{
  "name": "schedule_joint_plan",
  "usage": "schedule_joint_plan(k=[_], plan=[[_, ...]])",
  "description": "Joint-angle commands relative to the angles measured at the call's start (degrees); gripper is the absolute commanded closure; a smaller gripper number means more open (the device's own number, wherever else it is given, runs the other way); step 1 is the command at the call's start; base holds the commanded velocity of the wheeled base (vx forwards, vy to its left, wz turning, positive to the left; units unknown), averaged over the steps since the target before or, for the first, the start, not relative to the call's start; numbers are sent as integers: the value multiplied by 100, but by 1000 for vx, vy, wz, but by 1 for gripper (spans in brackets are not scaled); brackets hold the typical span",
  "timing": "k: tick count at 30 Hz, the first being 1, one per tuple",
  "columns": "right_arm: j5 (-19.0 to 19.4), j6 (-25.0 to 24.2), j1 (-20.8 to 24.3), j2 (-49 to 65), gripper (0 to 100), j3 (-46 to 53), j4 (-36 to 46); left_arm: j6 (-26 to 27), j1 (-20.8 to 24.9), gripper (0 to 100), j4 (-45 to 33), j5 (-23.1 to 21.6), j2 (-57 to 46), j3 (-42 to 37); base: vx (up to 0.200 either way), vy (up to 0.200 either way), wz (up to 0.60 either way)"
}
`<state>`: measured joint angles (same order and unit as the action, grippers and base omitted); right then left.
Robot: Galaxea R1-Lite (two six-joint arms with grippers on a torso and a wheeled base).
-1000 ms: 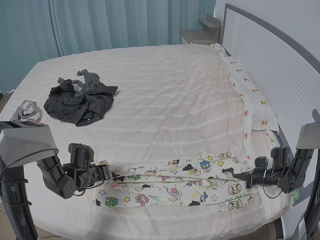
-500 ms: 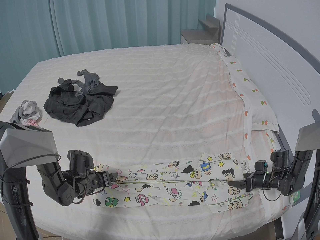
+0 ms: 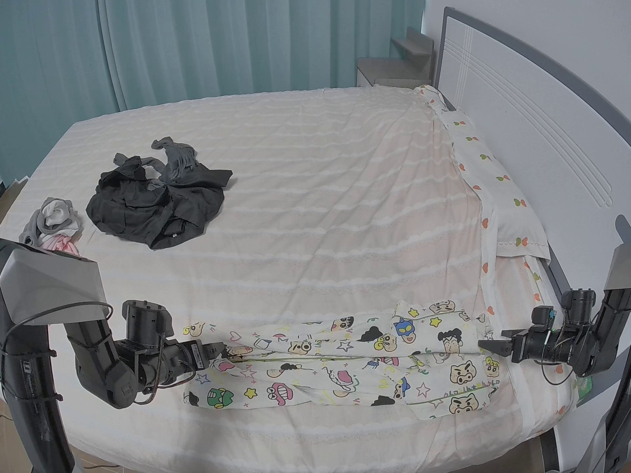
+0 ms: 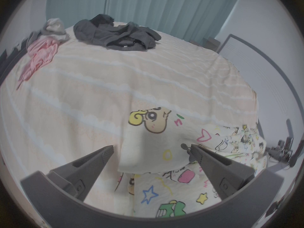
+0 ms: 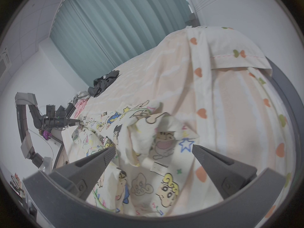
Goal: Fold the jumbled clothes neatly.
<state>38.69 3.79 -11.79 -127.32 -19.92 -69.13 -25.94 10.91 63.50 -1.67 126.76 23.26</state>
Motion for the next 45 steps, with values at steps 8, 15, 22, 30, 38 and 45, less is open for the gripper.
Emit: schedule_joint_plan(k=[8, 15, 22, 30, 38, 45], plan=[[191, -1205, -403, 1104, 0, -126, -56, -1229, -704, 0, 13, -940, -1136, -392, 0, 0, 0], [-802, -2040, 643, 1227, 0, -821, 313, -3391, -827, 0, 4, -2382, -1751, -638, 0, 0, 0], [-1426, -2058, 1363, 1016, 0, -2403, 2571, -3233, -863, 0, 75, -3384, -1364, -946, 0, 0, 0], [-1830, -1759, 1460, 489, 0, -3158, 3389, -2794, -722, 0, 303, -3498, -1241, -1254, 0, 0, 0], [-1962, -1487, 1530, 84, 0, -3220, 3389, -2776, -687, 0, 303, -3480, -1215, -1245, 0, 0, 0], [-2024, -1188, 1566, -153, 0, -3220, 3371, -2767, -669, 0, 321, -3472, -1180, -1254, 0, 0, 0]])
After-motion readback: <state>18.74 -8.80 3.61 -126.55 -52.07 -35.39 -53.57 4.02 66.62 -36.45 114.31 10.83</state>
